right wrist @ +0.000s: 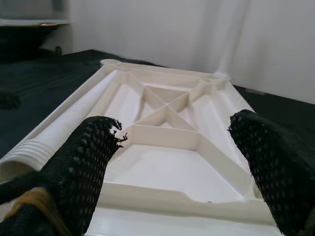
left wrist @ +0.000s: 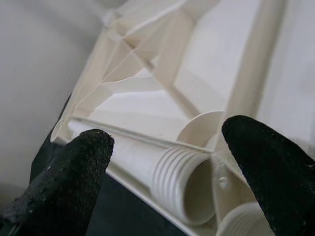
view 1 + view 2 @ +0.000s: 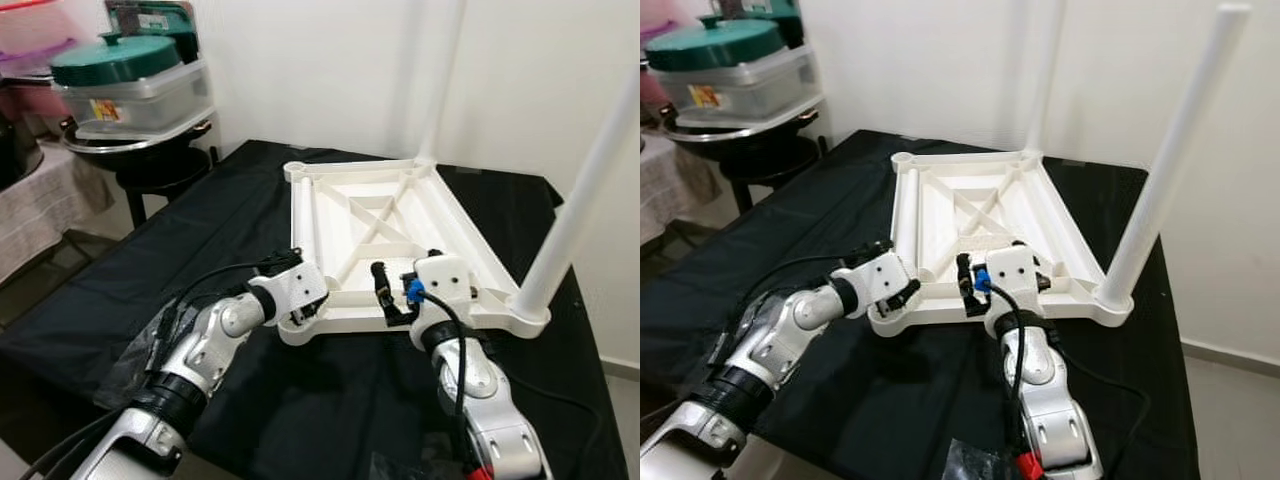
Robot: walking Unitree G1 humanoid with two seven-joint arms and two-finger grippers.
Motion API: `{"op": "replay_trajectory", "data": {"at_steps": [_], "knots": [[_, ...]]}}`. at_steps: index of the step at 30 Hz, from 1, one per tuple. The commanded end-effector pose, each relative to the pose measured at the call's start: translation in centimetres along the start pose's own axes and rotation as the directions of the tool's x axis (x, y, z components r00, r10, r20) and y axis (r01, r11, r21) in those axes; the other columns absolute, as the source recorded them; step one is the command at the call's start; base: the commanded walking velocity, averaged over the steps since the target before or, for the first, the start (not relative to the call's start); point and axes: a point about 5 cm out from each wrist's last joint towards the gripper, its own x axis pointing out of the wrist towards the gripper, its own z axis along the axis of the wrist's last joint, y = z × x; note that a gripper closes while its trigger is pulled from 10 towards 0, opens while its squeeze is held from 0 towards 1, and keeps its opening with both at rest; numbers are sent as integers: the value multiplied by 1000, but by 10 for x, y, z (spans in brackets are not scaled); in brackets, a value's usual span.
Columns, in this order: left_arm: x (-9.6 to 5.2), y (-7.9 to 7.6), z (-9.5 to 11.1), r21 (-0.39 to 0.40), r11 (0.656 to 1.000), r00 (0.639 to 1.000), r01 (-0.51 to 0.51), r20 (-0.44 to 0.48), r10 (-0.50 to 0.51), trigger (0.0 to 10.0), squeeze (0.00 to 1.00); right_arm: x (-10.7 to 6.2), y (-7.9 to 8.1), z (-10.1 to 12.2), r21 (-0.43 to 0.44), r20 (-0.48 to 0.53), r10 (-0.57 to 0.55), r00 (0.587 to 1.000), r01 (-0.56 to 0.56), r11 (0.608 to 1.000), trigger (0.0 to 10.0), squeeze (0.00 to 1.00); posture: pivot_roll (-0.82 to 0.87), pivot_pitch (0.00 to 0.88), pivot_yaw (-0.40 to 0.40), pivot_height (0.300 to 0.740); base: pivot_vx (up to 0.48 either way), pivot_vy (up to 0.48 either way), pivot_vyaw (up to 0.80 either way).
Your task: Building children table
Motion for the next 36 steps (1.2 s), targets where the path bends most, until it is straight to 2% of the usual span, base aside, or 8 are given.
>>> {"op": "replay_trajectory", "data": {"at_steps": [1, 6, 10, 23, 31, 36], "knots": [[2, -4, -2, 36, 999, 1000, 23, -12, -23, 10000, 0, -2, -2, 2, -6, 0, -18, 1000, 18, 1000, 10000, 0, -69, 0, 49, 740, 0, 0, 0], [7, -7, -1, 98, 995, 999, 33, -23, -31, 10000, 0, -3, -4, 1, -13, -2, -24, 1000, 24, 1000, 10000, 0, -70, 0, 46, 740, 0, 0, 0], [7, -4, -1, 87, 996, 999, 29, -17, -28, 10000, 0, -3, -5, 2, -15, -2, -20, 1000, 20, 1000, 10000, 0, -67, 0, 37, 740, 0, 0, 0], [-10, 41, -30, 80, 990, 987, -114, -106, 122, 10000, 0, -1, -1, 0, -19, -13, 18, 1000, -18, 1000, 10000, 0, -34, 0, -5, 740, 0, 0, 0], [-7, 31, -28, 98, 994, 994, -56, -83, 65, 10000, 0, 0, 0, 0, -21, -16, 28, 999, -29, 999, 10000, 0, -38, 0, 1, 740, 0, 0, 0], [-4, 18, -19, 81, 996, 999, 43, -17, -42, 10000, 0, -1, -1, -1, -19, -21, 20, 1000, -20, 1000, 10000, 0, -47, 0, 11, 740, 0, 0, 0]]}}
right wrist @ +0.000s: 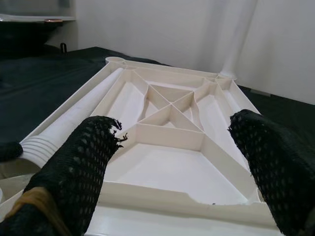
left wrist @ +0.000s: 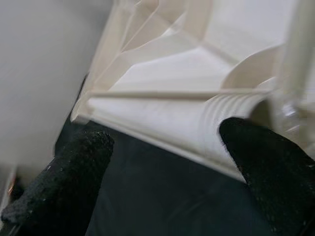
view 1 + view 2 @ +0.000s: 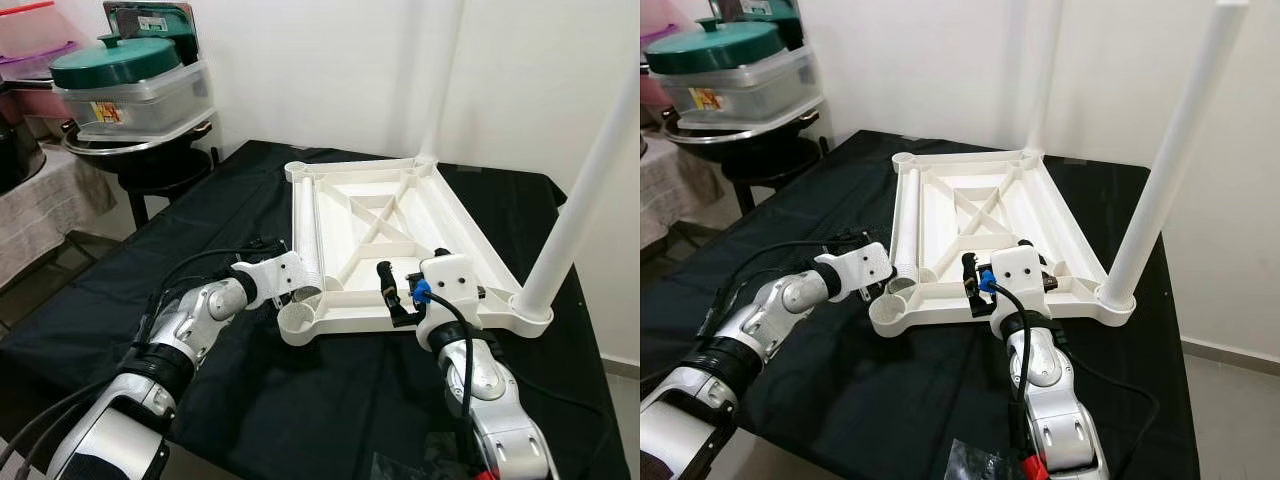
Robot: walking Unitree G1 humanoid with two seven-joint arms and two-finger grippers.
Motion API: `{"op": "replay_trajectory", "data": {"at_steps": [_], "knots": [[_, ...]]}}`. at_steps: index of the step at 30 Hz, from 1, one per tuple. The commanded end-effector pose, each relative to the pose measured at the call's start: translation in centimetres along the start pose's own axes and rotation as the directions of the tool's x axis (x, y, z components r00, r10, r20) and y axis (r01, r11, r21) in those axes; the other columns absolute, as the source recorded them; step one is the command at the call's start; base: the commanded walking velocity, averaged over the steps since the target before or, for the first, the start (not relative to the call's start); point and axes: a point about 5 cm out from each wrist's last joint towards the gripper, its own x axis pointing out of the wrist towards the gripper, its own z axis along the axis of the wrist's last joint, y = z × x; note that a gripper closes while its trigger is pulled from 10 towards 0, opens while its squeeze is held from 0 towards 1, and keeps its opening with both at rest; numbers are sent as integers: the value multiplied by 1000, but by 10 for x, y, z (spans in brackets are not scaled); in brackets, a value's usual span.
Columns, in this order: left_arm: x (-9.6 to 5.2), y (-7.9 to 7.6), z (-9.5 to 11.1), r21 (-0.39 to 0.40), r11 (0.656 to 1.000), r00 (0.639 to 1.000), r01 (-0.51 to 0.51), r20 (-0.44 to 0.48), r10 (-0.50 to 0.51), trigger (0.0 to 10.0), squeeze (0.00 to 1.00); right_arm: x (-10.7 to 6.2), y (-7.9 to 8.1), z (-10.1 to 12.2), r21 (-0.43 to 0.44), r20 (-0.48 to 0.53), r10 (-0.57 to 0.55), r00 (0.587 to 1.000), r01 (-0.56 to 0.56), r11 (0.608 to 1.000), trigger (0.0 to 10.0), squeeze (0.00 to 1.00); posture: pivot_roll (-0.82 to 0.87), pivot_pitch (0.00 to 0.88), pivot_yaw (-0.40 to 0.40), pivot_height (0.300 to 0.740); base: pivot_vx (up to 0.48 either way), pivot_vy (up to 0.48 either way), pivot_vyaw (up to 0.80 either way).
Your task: Building children table
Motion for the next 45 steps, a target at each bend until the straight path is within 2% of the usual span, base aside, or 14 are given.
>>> {"op": "replay_trajectory", "data": {"at_steps": [1, 6, 12, 17, 34, 45], "knots": [[-1, -10, 5, 15, 997, 995, 82, 49, -82, 10000, 0, -1, 3, -2, -4, -16, 6, 1000, -6, 1000, 10000, 0, -48, 0, 12, 740, 0, 0, 0], [-1, -15, 4, 30, 992, 991, 120, 55, -122, 10000, 0, -2, 3, -3, -4, -19, 5, 1000, -5, 1000, 10000, 0, -50, 0, 14, 740, 0, 0, 0], [0, -14, 1, 45, 992, 992, 119, 38, -121, 10000, 0, -2, 2, -4, -5, -21, 4, 1000, -4, 1000, 10000, 0, -51, 0, 14, 740, 0, 0, 0], [4, -6, 0, 70, 993, 996, 90, 16, -92, 10000, 0, -2, 1, -4, -8, -26, 2, 1000, -2, 1000, 10000, 0, -56, 0, 17, 740, 0, 0, 0], [14, 0, 10, 103, 991, 996, 80, 19, -82, 10000, 0, -3, 2, -8, -3, -50, 8, 999, -8, 1000, 10000, 0, -62, 0, 26, 740, 0, 0, 0], [12, 5, 6, 120, 990, 997, 74, 6, -75, 10000, 0, -4, 3, -11, 1, -67, 8, 998, -8, 1000, 10000, 0, -57, 0, 23, 740, 0, 0, 0]]}}
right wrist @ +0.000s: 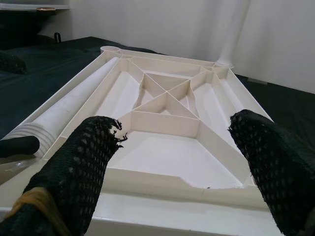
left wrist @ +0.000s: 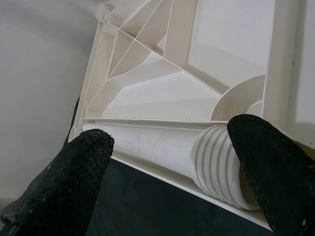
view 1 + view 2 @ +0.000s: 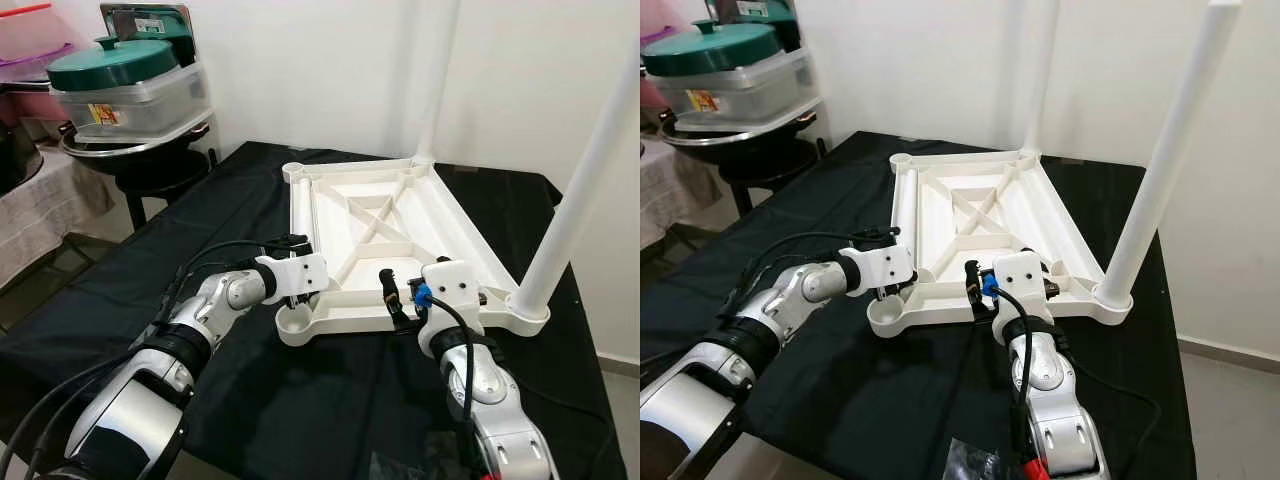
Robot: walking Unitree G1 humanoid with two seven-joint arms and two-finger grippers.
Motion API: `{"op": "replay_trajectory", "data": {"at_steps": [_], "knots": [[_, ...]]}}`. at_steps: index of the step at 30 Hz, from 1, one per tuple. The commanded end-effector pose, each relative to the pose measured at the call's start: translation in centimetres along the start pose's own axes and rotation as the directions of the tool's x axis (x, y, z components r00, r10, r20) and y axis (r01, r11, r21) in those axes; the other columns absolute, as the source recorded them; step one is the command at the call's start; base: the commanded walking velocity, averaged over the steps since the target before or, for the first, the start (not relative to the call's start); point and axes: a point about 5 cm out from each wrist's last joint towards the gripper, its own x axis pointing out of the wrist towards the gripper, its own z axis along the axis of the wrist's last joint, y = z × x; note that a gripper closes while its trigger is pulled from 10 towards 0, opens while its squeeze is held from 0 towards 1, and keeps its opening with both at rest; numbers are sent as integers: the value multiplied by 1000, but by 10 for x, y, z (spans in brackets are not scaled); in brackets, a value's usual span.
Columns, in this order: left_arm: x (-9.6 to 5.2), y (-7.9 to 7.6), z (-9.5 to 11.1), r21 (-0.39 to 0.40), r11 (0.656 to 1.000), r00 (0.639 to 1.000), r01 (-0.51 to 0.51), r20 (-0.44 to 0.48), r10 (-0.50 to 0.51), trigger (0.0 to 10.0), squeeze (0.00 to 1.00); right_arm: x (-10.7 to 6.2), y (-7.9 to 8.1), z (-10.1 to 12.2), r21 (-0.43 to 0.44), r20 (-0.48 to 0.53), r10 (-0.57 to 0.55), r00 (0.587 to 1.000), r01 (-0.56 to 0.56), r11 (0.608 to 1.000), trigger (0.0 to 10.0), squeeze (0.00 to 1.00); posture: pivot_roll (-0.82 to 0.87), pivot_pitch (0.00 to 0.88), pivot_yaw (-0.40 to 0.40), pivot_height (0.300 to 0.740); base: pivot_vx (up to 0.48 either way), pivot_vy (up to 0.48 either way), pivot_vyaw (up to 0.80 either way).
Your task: Building children table
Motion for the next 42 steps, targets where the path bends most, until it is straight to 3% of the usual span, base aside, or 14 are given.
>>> {"op": "replay_trajectory", "data": {"at_steps": [1, 19, 31, 37, 42], "knots": [[-4, 0, -7, 29, 999, 1000, 15, -23, -14, 10000, 0, -1, 4, -5, -3, -27, 12, 1000, -12, 1000, 10000, 0, -57, 0, 23, 740, 0, 0, 0], [-11, -8, -22, 51, 996, 995, 77, -74, -73, 10000, 0, -2, 4, -6, -6, -38, 16, 999, -16, 1000, 10000, 0, -60, 0, 22, 740, 0, 0, 0], [-9, -9, -21, 51, 995, 993, 86, -80, -81, 10000, 0, -2, 4, -7, -7, -45, 15, 999, -15, 1000, 10000, 0, -62, 0, 25, 740, 0, 0, 0], [-5, -6, -20, 38, 998, 993, 52, -109, -47, 10000, 0, -2, 3, -8, -7, -47, 12, 999, -13, 1000, 10000, 0, -61, 0, 28, 740, 0, 0, 0], [6, -6, -14, -45, 999, 985, -25, -170, 17, 10000, 0, -1, 3, -9, 0, -55, 5, 998, -5, 1000, 10000, 0, -60, 0, 30, 740, 0, 0, 0]]}}
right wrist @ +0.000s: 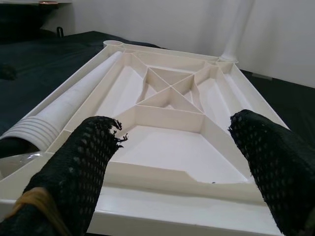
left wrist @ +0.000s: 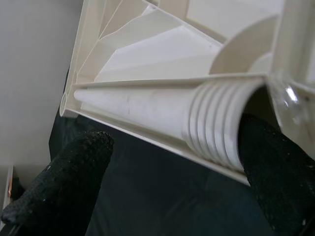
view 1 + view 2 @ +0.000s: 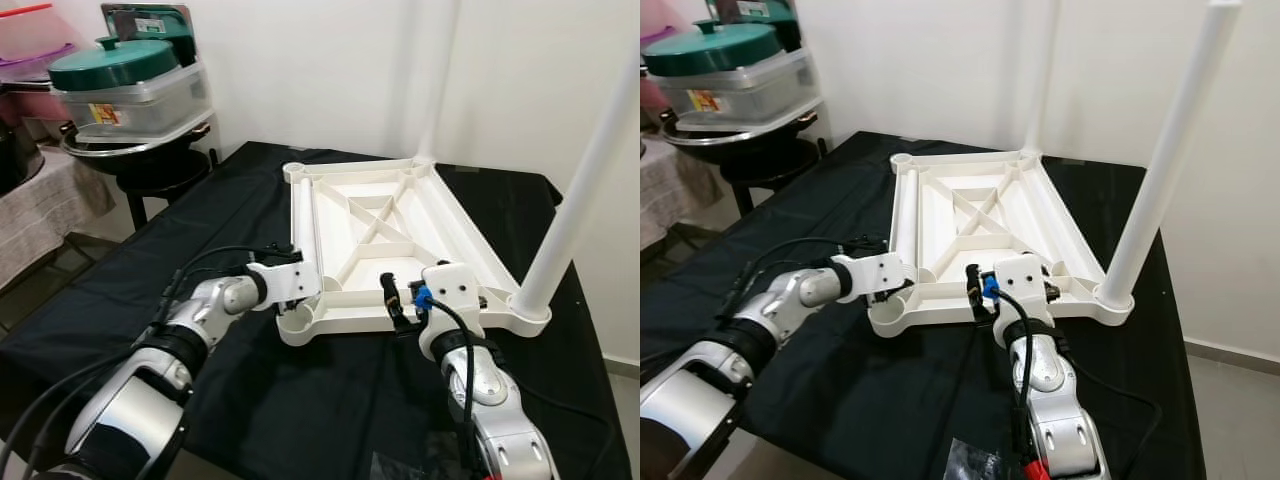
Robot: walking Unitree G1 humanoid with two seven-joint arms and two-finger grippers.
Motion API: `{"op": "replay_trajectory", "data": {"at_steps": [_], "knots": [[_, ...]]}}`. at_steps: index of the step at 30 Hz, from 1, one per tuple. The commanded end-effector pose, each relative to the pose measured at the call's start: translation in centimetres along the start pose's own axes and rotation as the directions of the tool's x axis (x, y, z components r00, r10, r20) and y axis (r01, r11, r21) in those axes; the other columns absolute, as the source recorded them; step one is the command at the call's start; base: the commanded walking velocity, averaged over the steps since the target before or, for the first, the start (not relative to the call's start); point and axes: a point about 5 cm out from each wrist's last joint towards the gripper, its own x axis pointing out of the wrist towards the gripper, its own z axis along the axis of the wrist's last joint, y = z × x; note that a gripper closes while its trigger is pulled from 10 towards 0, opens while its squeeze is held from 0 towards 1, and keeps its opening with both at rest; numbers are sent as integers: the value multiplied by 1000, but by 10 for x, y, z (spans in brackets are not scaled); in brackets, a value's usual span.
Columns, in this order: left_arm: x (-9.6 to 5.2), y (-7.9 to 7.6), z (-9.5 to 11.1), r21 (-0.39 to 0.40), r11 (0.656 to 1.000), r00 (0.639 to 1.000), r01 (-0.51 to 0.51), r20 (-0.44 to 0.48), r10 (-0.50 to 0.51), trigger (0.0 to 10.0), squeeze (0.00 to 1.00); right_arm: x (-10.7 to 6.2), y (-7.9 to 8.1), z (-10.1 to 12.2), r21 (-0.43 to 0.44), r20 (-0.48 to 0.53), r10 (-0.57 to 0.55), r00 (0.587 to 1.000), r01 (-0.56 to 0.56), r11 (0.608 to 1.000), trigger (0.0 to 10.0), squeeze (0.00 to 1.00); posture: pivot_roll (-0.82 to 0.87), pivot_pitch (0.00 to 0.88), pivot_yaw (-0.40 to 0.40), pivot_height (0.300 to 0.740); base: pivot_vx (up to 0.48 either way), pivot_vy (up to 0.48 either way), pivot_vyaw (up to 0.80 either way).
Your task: Building children table
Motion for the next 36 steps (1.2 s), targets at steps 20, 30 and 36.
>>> {"op": "replay_trajectory", "data": {"at_steps": [20, 30, 36], "knots": [[17, -19, 11, -122, 990, 981, -73, -189, 49, 0, 0, 0, 4, -14, 4, -77, -16, 997, 17, 1000, 10000, 0, -53, 0, 42, 740, 0, 0, 0], [16, -23, 9, -133, 987, 974, -87, -218, 57, 0, 0, 1, 4, -14, 6, -83, -16, 996, 17, 1000, 10000, 0, -48, 0, 33, 740, 0, 0, 0], [14, -12, 6, -170, 969, 963, -180, -233, 138, 0, 0, 2, 3, -15, 6, -89, -24, 996, 24, 1000, 10000, 0, -47, 0, 29, 740, 0, 0, 0]]}}
